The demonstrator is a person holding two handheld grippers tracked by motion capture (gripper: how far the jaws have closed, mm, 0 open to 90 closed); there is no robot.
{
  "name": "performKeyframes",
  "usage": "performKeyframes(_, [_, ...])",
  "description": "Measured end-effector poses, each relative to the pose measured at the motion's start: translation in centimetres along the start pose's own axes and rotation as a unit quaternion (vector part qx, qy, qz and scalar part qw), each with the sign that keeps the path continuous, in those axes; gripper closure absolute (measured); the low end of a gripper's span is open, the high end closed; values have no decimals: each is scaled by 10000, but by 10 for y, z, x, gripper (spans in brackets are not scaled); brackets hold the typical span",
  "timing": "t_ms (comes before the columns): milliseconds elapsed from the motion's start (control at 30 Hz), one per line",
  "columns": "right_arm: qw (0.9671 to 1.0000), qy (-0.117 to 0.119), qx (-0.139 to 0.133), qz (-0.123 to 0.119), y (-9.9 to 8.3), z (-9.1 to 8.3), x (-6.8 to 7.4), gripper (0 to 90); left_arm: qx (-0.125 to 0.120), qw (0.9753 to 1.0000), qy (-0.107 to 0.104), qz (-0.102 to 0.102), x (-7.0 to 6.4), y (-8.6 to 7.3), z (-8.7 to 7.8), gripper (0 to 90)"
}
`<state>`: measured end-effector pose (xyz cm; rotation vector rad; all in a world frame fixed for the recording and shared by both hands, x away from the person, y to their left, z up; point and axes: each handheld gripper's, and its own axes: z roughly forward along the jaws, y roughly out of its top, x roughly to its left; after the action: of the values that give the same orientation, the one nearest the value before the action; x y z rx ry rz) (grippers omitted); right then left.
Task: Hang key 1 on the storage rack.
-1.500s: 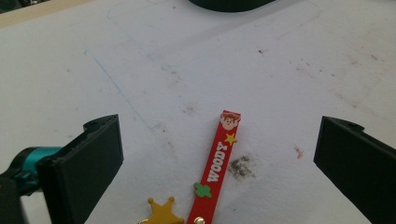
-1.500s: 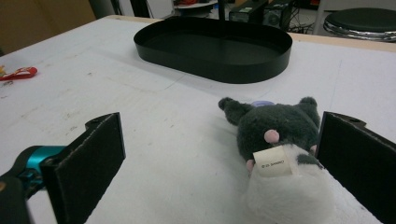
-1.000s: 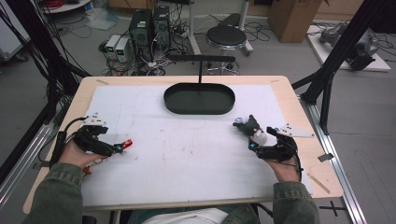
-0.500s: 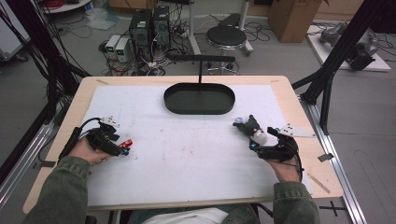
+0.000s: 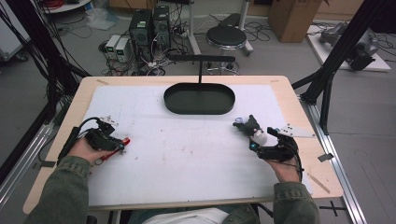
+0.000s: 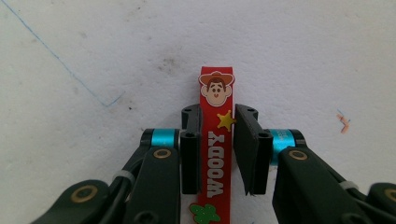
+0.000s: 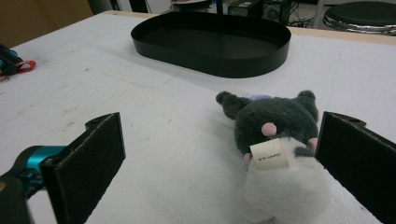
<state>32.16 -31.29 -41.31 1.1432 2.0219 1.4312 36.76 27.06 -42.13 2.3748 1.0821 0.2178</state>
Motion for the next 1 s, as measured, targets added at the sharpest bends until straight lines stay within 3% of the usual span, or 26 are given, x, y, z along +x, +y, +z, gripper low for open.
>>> performKeyframes(200, [10000,-10,12,30,0,0,0,5,-131,9999,76,-20,2,0,-5,724])
performKeyframes(267, [10000,-1,-11,-4,0,1,0,5,-477,9987,136,-153,7,-2,-17,724])
performKeyframes(433, [10000,15,48,-21,-1,1,2,5,-737,9969,66,-269,9,-3,-33,724])
performKeyframes(700, [10000,-19,-40,38,0,-1,1,5,-1020,9945,235,78,-4,11,-71,724])
performKeyframes(767, [10000,-13,-6,6,0,0,1,5,-1206,9922,274,125,-4,18,-88,725])
performKeyframes(800, [10000,-13,-6,6,0,0,1,5,-1206,9922,274,125,-4,18,-88,725])
performKeyframes(867, [10000,2,40,-7,-1,1,2,5,-1446,9890,303,112,-3,25,-104,725])
performKeyframes(900, [10000,2,40,-7,-1,1,2,5,-1446,9890,303,112,-3,25,-104,725])
performKeyframes(967, [10000,-20,37,33,-1,1,1,5,-1730,9844,319,89,-2,33,-118,726])
performKeyframes(1000, [10000,-17,27,11,-1,1,0,5,-1730,9844,319,89,-2,33,-118,726])
